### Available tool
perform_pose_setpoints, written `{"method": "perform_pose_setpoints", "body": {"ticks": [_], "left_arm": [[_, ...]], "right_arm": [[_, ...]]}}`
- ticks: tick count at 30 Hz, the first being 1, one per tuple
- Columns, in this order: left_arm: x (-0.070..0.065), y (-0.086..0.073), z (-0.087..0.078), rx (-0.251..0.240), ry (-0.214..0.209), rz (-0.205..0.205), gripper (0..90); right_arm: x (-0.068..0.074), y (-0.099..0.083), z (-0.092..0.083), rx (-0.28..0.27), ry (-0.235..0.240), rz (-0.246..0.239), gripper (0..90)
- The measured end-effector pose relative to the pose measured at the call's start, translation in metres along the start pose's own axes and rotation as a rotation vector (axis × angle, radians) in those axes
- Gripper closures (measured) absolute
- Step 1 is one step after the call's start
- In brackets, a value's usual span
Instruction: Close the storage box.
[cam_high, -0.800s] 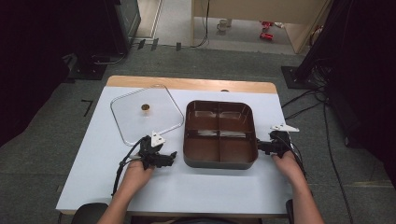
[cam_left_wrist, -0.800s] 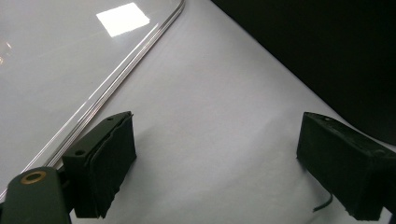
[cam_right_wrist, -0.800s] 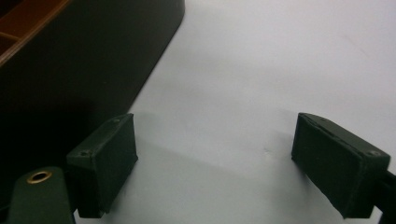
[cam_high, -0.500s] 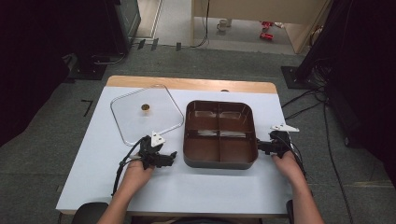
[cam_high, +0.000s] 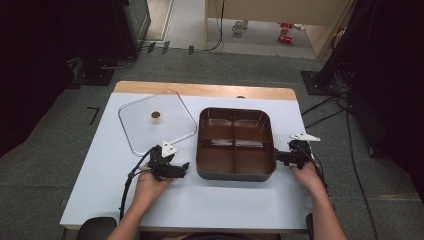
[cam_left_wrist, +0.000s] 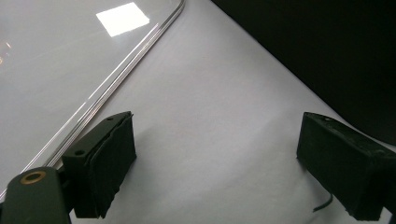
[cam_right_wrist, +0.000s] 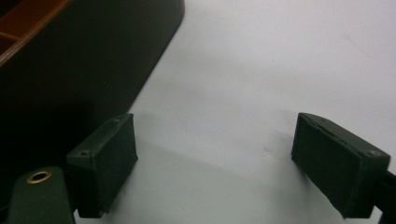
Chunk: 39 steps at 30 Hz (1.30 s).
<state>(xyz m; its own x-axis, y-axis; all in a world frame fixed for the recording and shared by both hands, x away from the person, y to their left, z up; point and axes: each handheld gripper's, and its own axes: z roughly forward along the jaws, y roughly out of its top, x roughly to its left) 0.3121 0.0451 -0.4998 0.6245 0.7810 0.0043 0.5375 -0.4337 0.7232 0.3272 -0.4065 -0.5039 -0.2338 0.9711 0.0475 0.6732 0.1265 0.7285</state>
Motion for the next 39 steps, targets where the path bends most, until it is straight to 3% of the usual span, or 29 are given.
{"method": "perform_pose_setpoints", "body": {"ticks": [14, 23, 28, 31, 34, 39], "left_arm": [[-0.001, 0.001, 0.000, 0.003, 0.006, -0.007, 11.7], [-0.003, 0.006, -0.001, 0.052, 0.016, -0.014, 14.0], [-0.001, 0.013, -0.002, 0.106, -0.002, -0.001, 15.6], [0.001, 0.014, -0.006, 0.125, -0.024, 0.021, 24.6], [0.002, 0.016, -0.007, 0.144, -0.035, 0.031, 26.2], [0.004, 0.018, -0.010, 0.147, -0.065, -0.008, 26.2]], "right_arm": [[0.000, 0.000, 0.000, 0.000, 0.003, 0.002, 13.5], [0.000, 0.000, 0.000, 0.000, 0.002, 0.001, 13.4], [0.000, 0.000, 0.000, 0.000, 0.002, 0.001, 13.5], [0.000, 0.000, 0.000, 0.000, 0.002, 0.001, 13.4], [0.000, 0.000, 0.000, 0.000, 0.001, 0.001, 13.5], [0.000, 0.000, 0.000, 0.001, 0.001, 0.001, 13.5]]}}
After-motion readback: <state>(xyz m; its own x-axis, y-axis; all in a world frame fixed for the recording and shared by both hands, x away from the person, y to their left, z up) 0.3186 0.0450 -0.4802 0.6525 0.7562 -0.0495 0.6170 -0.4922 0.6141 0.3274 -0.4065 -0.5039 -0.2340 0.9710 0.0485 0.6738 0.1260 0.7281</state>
